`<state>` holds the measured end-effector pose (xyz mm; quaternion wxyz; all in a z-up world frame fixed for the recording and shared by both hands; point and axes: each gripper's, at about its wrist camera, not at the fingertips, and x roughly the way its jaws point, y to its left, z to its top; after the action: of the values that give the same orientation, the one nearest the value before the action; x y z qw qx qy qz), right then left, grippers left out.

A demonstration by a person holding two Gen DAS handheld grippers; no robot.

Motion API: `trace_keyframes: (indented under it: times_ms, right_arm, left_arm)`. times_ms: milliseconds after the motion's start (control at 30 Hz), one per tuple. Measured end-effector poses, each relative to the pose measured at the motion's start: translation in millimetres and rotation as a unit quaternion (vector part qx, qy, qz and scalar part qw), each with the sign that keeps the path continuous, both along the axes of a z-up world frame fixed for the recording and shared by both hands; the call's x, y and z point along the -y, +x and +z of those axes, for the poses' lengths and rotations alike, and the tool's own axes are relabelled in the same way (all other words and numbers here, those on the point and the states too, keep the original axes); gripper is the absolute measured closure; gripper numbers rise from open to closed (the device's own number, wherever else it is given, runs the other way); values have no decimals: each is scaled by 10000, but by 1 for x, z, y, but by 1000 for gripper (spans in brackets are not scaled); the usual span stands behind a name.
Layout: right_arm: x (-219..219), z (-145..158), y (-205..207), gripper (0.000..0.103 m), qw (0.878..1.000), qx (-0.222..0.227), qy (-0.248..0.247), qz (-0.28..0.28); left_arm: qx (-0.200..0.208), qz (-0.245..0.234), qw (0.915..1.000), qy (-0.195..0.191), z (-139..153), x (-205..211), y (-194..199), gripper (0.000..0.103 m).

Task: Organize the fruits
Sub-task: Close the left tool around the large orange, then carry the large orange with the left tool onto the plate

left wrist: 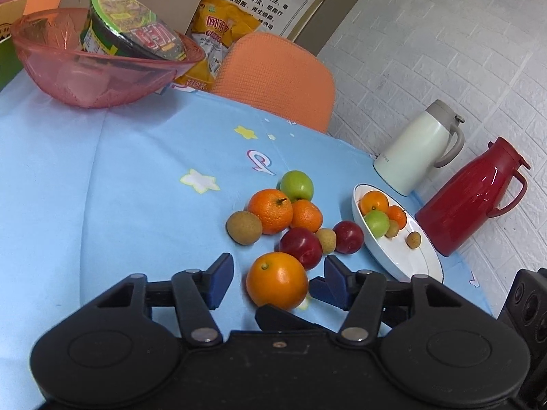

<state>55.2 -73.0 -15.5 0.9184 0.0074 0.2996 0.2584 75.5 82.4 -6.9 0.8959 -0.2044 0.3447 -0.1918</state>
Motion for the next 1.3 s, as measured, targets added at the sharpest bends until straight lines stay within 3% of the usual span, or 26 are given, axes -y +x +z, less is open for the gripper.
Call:
trace_keyframes:
  times_ms: [67, 367, 733, 1300]
  right_arm:
    - [-2, 0, 1, 10, 10000, 4, -11, -2]
    - [-4, -2, 4, 25, 10000, 13, 31, -91]
    - [21, 10, -10, 26, 9992, 249, 224, -238]
    - [109, 26, -12, 26, 9859, 630, 458, -1484]
  left_arm:
    - [-38, -72, 10000, -32, -1, 1, 2, 17]
    - [-159, -138, 9997, 157, -7, 8, 8, 16]
    - [146, -326, 9982, 475, 12, 37, -4, 16]
    - [644, -1446, 9851, 667, 31, 149, 20, 16]
